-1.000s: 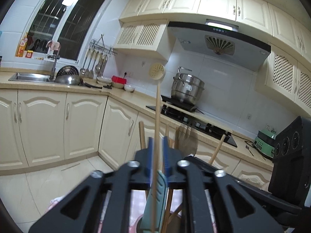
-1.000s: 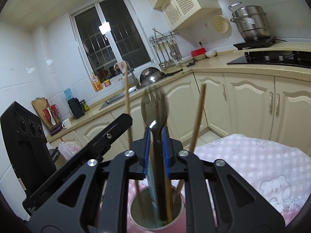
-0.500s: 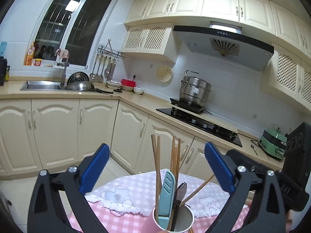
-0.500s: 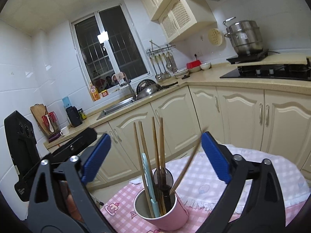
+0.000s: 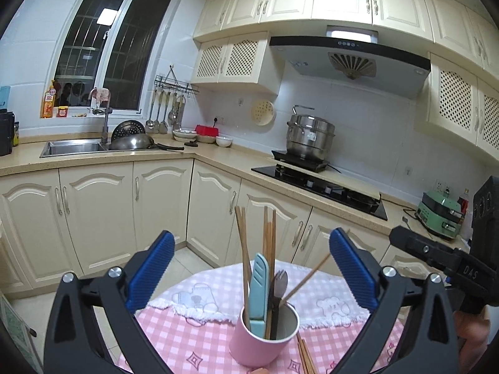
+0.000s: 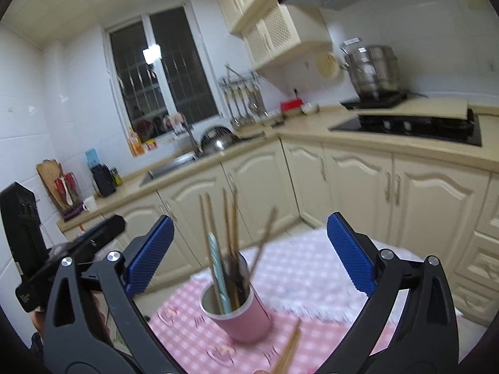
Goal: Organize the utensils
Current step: 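Move both open grippers back down to the remaining chopsticks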
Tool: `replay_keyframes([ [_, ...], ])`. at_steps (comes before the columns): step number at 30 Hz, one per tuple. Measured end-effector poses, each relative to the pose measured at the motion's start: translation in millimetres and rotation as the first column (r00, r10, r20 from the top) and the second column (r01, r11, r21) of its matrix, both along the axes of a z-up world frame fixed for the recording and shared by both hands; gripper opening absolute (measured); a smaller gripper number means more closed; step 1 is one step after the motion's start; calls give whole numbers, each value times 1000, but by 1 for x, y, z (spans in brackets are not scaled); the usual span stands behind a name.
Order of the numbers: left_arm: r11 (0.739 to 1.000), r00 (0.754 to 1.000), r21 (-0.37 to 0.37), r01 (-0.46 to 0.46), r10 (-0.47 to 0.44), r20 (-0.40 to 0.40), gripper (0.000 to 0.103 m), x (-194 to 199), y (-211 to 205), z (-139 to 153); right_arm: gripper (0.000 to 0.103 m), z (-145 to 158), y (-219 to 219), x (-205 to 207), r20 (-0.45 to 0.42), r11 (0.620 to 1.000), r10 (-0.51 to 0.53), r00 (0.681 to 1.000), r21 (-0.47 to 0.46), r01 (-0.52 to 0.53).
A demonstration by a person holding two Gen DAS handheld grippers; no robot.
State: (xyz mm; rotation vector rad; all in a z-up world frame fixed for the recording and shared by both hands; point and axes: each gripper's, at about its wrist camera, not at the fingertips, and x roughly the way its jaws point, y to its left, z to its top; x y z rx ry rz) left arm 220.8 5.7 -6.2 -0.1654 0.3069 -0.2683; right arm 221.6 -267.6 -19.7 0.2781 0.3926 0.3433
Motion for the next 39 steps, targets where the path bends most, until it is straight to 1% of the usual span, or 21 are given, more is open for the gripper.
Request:
replay_keyframes([
  [7, 1000, 998, 7, 16, -16, -55, 97, -8, -6, -13, 97, -24, -17, -10, -128, 999, -42, 991, -36, 37],
  [11, 999, 996, 19, 27, -25, -83, 97, -13, -12, -22, 97, -40, -23, -11, -206, 998, -54, 977, -46, 46],
  [14, 999, 994, 26, 38, -35, -108, 97, -13, -16, -28, 97, -52, -22, -11, -263, 997, -60, 963, -71, 42],
  [16, 998, 992, 44, 44, -39, -122, 97, -15, -19, -33, 97, -62, -22, -10, -307, 995, -64, 950, -87, 39],
  [19, 996, 988, 69, 55, -44, -151, 97, -16, -26, -42, 97, -80, -22, -6, -384, 993, -75, 920, -117, 32],
  [23, 993, 976, 90, 74, -54, -210, 97, -13, -32, -57, 97, -107, -16, -6, -472, 988, -80, 878, -155, 7],
  [25, 991, 967, 104, 85, -57, -248, 97, -11, -36, -67, 97, -125, -10, -7, -511, 981, -84, 855, -193, -18],
  [27, 989, 960, 113, 95, -60, -275, 97, -10, -38, -74, 97, -141, -3, -8, -541, 974, -88, 836, -223, -41],
  [31, 985, 946, 133, 114, -67, -318, 97, -11, -44, -89, 97, -162, 6, -12, -573, 956, -106, 813, -283, -75],
  [34, 983, 935, 138, 121, -66, -347, 97, -9, -45, -97, 96, -171, 11, -14, -590, 950, -103, 801, -296, -96],
  [39, 981, 919, 141, 130, -66, -389, 97, -10, -49, -112, 96, -178, 17, -16, -603, 938, -109, 791, -326, -119],
])
